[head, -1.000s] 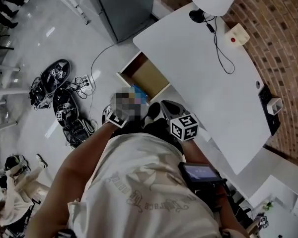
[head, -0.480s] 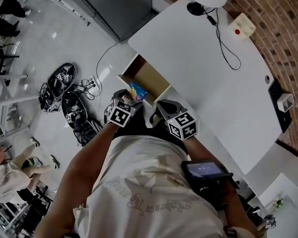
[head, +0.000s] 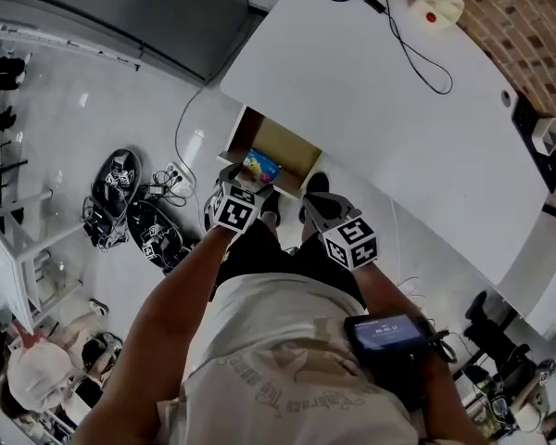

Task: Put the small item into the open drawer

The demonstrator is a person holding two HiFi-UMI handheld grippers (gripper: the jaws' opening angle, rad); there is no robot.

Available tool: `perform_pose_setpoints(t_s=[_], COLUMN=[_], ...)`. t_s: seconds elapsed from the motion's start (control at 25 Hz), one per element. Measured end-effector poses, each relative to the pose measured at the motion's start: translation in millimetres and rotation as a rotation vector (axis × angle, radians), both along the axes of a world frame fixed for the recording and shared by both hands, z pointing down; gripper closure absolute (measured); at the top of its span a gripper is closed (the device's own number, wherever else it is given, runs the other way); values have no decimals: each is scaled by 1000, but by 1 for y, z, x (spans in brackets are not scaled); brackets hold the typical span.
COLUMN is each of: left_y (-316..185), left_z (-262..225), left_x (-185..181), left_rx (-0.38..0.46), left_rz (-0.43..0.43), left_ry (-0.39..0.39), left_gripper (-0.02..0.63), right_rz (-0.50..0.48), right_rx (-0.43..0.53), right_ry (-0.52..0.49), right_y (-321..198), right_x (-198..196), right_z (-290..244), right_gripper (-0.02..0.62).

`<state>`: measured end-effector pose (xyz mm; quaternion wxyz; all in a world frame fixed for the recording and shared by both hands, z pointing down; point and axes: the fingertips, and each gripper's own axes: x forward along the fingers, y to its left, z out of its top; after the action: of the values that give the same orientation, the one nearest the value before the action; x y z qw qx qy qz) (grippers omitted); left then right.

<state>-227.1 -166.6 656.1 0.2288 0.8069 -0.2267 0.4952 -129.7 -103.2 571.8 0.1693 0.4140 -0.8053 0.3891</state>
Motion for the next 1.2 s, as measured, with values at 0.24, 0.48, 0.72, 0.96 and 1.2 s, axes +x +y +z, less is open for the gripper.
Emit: perform_pose_setpoints(t_s=[0.24,0.48,0.72,0.96,1.2], left_y=[-18,-27,-23,-26,-32], left_z=[35,69,92,113,141], left_x=[7,36,52,65,74], left_rx=[-9,25,67,124,185], left_rz=[129,306,470,608,729], left_ry=[-42,-90,-128,-161,-199], left_gripper=[222,222,222,222,222], right_rz=[140,251,391,477,543], right_rx=[-42,-59,-69,-79,-78], right_ry=[-14,-21,-35,-51,-71], right_y=[13,20,36,41,47], right_x=[-10,3,13,15,11], right_z=[21,49,70,88,105], right_gripper=[589,589,589,589,589])
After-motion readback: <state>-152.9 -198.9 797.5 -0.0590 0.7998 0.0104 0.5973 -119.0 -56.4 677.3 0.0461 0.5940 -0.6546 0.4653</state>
